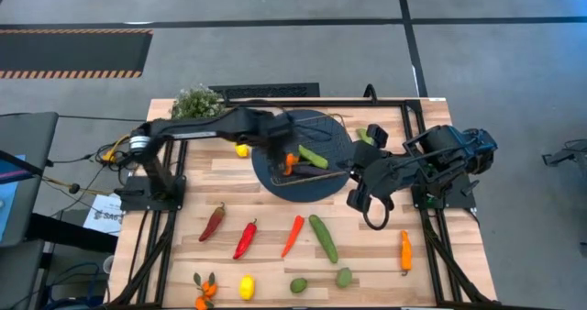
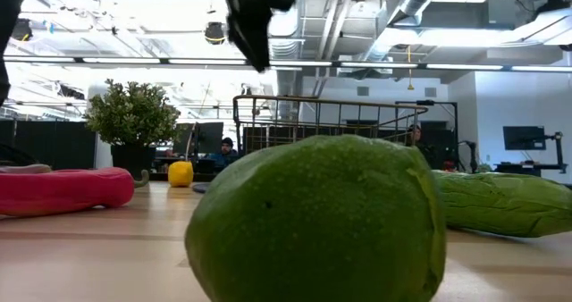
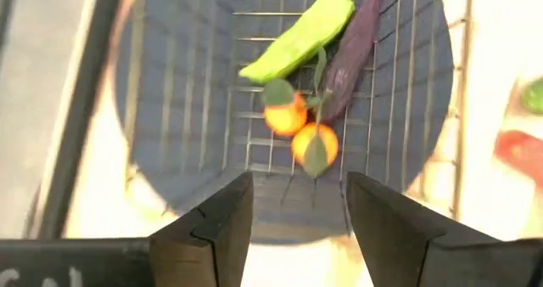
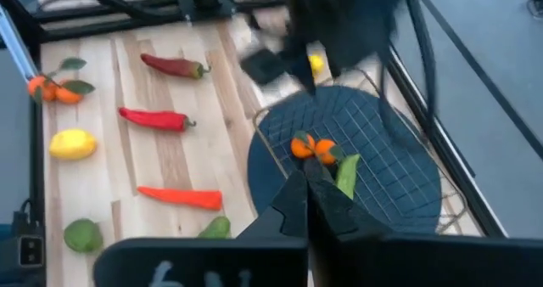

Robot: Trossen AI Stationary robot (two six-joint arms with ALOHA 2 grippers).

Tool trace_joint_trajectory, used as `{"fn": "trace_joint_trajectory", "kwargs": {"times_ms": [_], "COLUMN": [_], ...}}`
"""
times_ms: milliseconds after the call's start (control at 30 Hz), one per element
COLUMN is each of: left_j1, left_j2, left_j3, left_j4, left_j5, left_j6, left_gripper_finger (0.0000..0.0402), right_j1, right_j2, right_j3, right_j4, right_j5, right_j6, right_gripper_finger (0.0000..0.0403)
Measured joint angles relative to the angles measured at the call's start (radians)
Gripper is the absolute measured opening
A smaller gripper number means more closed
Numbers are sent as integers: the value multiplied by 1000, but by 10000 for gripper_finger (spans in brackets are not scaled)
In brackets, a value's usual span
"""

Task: Build produce basket
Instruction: Put the top cucumber into the basket

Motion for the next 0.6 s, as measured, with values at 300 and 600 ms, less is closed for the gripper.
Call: {"fn": "trace_joint_trajectory", "kwargs": {"times_ms": [300,600], "left_j1": [-153,-336], "left_j2": [-219,-453], "left_j3": [0,-176], "left_j4": [-283,-359], "left_j5": [-203,-339], "left_j6": [-202,-504], "left_gripper_finger": [177,177], "right_j1": [-127,-332], "right_j2": [0,-41], "right_j3": [-6,-11], "right_j4": [-2,-1], "right_j5": [-126,-351], "right_j6": [-8,122], "right_gripper_finger": [29,24]}}
